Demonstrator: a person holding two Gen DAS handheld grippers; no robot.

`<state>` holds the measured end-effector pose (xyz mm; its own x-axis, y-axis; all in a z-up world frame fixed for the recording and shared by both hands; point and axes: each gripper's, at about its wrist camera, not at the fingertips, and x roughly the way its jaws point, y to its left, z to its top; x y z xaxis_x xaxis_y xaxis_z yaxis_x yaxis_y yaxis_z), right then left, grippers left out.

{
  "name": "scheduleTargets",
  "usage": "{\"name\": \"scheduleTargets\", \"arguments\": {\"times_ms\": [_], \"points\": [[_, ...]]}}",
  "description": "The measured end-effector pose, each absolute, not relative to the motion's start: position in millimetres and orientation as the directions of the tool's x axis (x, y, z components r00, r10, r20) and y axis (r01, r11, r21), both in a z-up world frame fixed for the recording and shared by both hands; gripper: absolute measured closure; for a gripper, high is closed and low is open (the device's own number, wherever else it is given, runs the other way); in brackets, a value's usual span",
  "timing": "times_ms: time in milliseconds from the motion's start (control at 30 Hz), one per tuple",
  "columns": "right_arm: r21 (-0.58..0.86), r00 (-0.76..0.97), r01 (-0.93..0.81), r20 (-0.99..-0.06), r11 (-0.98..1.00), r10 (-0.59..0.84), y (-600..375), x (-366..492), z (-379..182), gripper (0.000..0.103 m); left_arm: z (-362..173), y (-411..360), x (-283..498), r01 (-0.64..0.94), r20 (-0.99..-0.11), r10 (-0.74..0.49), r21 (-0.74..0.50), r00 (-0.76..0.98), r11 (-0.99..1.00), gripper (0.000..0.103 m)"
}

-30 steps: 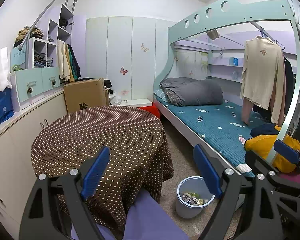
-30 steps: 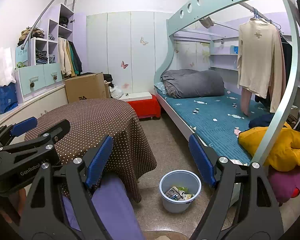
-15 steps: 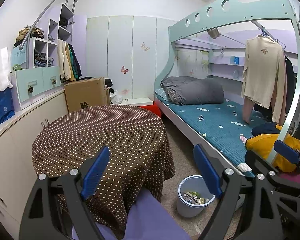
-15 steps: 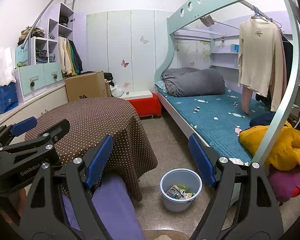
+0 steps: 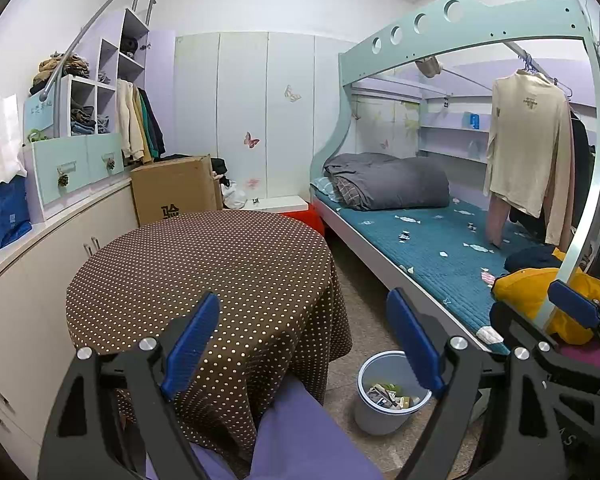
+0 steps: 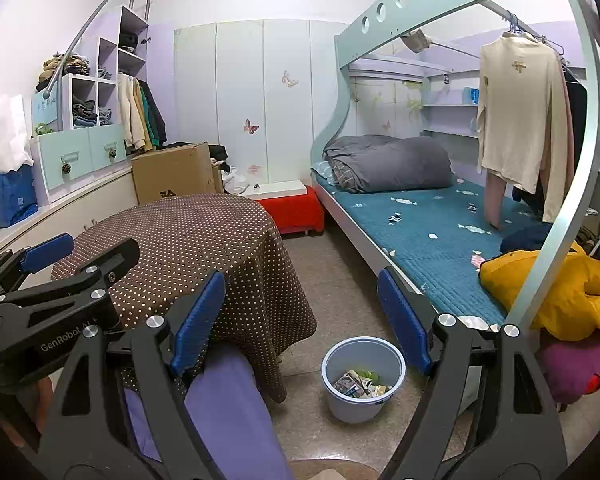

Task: Collect trash

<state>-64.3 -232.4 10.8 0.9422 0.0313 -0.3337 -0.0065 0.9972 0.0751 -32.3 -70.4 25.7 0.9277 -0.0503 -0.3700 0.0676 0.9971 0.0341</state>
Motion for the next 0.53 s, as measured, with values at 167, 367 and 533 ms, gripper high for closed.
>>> {"name": "scheduleTargets", "arguments": {"times_ms": [167, 367, 533], "points": [[0.075, 0.942, -0.006, -0.335, 0.997, 0.031, -233, -64, 11, 0.025, 26, -70, -32, 0.065, -0.371, -0.047, 0.036, 0.927, 0.997, 0.019], [0.078, 0.940, -0.011, -0.340, 0.997, 0.037, -227, -63, 9, 0.025, 25, -68, -32, 0.059, -0.377, -0.041, 0.037, 0.925, 0.998, 0.019], [0.079, 0.933, -0.009, -0.359, 0.997, 0.037, -219, -56, 8, 0.025, 24, -64, -21, 0.050, -0.398, -0.034, 0.030, 0.917, 0.998, 0.019]]}}
